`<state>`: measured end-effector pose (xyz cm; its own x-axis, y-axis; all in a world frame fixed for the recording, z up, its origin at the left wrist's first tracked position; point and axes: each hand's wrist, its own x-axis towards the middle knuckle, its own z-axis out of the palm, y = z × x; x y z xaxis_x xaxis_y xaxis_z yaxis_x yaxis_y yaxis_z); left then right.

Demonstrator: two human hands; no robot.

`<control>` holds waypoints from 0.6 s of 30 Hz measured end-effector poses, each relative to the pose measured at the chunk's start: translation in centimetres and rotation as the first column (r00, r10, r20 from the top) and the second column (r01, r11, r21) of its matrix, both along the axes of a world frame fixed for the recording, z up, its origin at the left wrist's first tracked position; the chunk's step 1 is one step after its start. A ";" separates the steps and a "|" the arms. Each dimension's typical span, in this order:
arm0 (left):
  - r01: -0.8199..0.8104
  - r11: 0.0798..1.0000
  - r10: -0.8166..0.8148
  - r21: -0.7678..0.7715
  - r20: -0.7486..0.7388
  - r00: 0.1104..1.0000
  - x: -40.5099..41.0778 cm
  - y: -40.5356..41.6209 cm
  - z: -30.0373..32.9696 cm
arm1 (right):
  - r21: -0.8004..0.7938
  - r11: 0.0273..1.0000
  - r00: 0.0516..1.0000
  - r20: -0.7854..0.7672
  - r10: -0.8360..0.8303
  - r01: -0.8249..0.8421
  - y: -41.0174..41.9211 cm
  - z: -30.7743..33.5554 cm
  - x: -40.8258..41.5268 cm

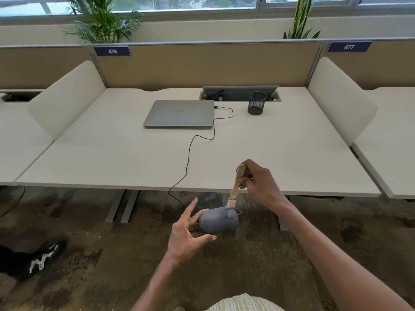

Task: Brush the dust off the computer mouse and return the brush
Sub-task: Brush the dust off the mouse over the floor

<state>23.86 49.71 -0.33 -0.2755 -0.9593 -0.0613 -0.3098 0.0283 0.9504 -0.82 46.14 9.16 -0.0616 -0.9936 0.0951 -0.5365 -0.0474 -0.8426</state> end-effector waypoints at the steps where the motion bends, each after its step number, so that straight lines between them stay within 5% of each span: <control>1: 0.001 1.000 -0.001 0.000 0.006 1.000 0.0 0.0 -0.1 | -0.002 1.000 1.000 -0.012 -0.013 0.013 -0.2 -0.1 0.1; 8: 0.007 1.000 -0.005 -0.020 0.062 0.998 0.0 -0.1 -0.5 | -0.032 0.994 0.993 -0.044 -0.108 0.107 -0.9 1.0 3.0; 18: 0.021 0.999 -0.018 -0.046 0.059 0.998 -0.3 -0.1 -0.2 | 0.212 0.939 0.937 -0.280 -0.207 0.271 -3.2 0.0 3.3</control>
